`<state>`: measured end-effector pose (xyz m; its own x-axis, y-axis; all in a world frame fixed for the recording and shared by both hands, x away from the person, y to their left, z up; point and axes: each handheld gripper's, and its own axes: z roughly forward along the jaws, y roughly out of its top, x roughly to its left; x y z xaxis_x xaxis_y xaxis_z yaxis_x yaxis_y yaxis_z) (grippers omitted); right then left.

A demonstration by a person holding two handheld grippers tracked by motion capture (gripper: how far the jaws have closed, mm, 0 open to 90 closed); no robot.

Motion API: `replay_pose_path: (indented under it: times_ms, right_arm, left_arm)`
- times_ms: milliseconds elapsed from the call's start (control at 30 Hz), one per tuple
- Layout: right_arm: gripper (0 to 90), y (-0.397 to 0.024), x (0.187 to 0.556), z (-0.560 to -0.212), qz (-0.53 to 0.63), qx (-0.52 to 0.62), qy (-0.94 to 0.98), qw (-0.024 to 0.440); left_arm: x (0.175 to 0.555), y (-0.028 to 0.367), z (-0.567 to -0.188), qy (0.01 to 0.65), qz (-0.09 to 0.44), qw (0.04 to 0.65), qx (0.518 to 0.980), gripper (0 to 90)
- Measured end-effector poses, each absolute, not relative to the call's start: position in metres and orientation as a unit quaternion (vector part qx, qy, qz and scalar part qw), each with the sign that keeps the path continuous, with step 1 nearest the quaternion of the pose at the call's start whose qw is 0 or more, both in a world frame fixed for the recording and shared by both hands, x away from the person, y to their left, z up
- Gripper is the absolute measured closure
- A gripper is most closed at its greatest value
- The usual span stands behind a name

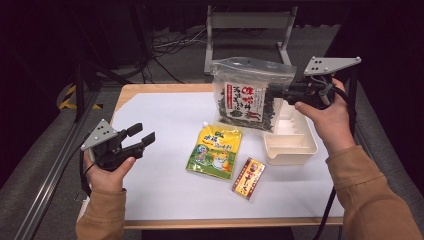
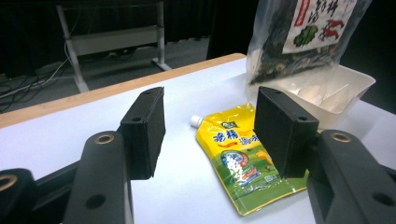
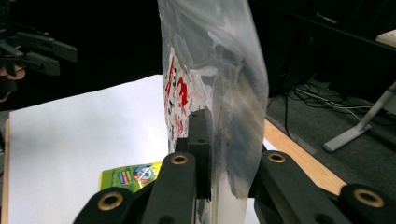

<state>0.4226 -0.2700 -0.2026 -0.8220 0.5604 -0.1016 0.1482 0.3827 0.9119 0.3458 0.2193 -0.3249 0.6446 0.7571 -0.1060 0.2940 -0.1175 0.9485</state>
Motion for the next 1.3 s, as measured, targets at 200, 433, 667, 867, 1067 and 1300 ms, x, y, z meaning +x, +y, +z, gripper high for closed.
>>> replay_pose_path:
  times_ms: [200, 433, 667, 867, 1067, 1300]
  right_arm:
    - [81.3, -0.287, 0.427, -0.202, 0.515, 0.232, 0.794, 0.223]
    - [81.3, -0.307, 0.434, -0.206, 0.517, 0.246, 0.782, 0.248]
    - [81.3, -0.328, 0.44, -0.216, 0.516, 0.274, 0.769, 0.259]
    - [81.1, -0.342, 0.443, -0.219, 0.514, 0.302, 0.76, 0.259]
    - [81.1, -0.352, 0.446, -0.225, 0.508, 0.314, 0.756, 0.268]
    - [81.0, -0.366, 0.451, -0.234, 0.508, 0.339, 0.745, 0.269]
  left_arm:
    - [0.349, 0.221, -0.33, 0.369, 0.21, 0.535, 0.73, 40.2]
    - [0.355, 0.221, -0.336, 0.37, 0.218, 0.517, 0.741, 38.3]
    - [0.363, 0.219, -0.346, 0.349, 0.21, 0.511, 0.757, 36.4]
    - [0.366, 0.215, -0.355, 0.333, 0.214, 0.513, 0.762, 37.8]
    - [0.369, 0.214, -0.359, 0.335, 0.203, 0.511, 0.765, 37.0]
    - [0.373, 0.21, -0.364, 0.34, 0.197, 0.51, 0.765, 34.8]
